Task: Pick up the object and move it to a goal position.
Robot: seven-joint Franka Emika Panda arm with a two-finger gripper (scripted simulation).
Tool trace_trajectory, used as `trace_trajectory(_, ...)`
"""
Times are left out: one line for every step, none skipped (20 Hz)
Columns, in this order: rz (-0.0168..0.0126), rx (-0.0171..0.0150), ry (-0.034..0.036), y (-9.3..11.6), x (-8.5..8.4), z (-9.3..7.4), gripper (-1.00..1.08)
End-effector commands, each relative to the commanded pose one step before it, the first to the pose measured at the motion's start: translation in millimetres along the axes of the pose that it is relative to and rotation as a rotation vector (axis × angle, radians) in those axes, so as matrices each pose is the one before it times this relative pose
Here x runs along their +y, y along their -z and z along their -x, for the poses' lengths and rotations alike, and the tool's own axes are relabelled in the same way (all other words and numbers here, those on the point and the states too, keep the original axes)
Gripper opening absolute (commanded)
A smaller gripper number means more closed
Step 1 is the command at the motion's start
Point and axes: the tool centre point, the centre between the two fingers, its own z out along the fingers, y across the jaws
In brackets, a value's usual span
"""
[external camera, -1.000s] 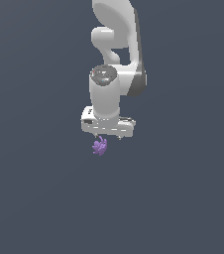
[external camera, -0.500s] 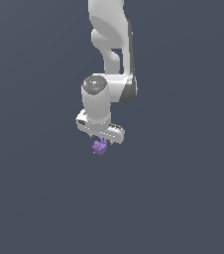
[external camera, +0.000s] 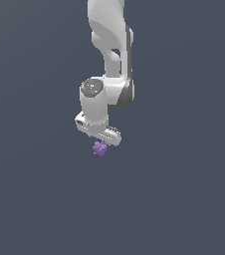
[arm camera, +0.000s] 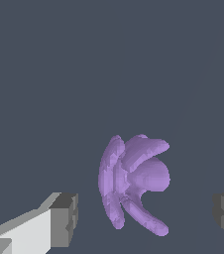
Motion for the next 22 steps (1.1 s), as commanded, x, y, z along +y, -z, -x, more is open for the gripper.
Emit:
trace_trajectory(-0.00013,0.00021,0.00023,-1.17,-0.24,0.04,1.0)
trace_trajectory(0.0,0.0,0.0,-1.74,-0.07,0.08,1.0)
trace_trajectory(0.00001,0.00011,-0.00068,-2.36,0.28,-0.01,1.0)
trace_trajectory(0.0,0.0,0.0,-3.1,-0.13,0.16,1.0)
trace_trajectory(0.00003,0.00016,-0.00096,-3.69,0.38,0.01,1.0)
trace_trajectory(0.0,0.0,0.0,-4.43,-0.17,0.24,1.0)
trace_trajectory(0.00004,0.00016,-0.00096,-4.98,0.34,0.1,1.0)
trace_trajectory(0.00003,0.00012,-0.00068,-5.55,0.16,0.18,1.0)
trace_trajectory(0.00003,0.00012,-0.00068,-5.19,0.16,0.14,1.0)
trace_trajectory(0.00002,0.00012,-0.00068,-4.53,0.17,0.06,1.0)
trace_trajectory(0.0,0.0,0.0,-3.93,-0.2,0.11,1.0)
trace_trajectory(-0.00002,0.00012,-0.00068,-3.2,0.18,-0.13,1.0)
trace_trajectory(0.0,0.0,0.0,-2.59,-0.19,-0.1,1.0)
trace_trajectory(-0.00012,0.00011,-0.00067,-1.82,0.19,-0.32,1.0)
trace_trajectory(0.0,0.0,0.0,-1.26,-0.16,-0.22,1.0)
trace_trajectory(0.0,0.0,0.0,-0.69,-0.12,-0.2,1.0)
trace_trajectory(0.0,0.0,0.0,-0.21,-0.04,-0.08,1.0)
trace_trajectory(0.0,0.0,0.0,0.0,0.0,0.0,-1.0)
trace_trajectory(0.0,0.0,0.0,0.0,0.0,0.0,-1.0)
trace_trajectory(0.0,0.0,0.0,0.0,0.0,0.0,-1.0)
trace_trajectory(0.0,0.0,0.0,0.0,0.0,0.0,-1.0)
trace_trajectory(0.0,0.0,0.0,0.0,0.0,0.0,-1.0)
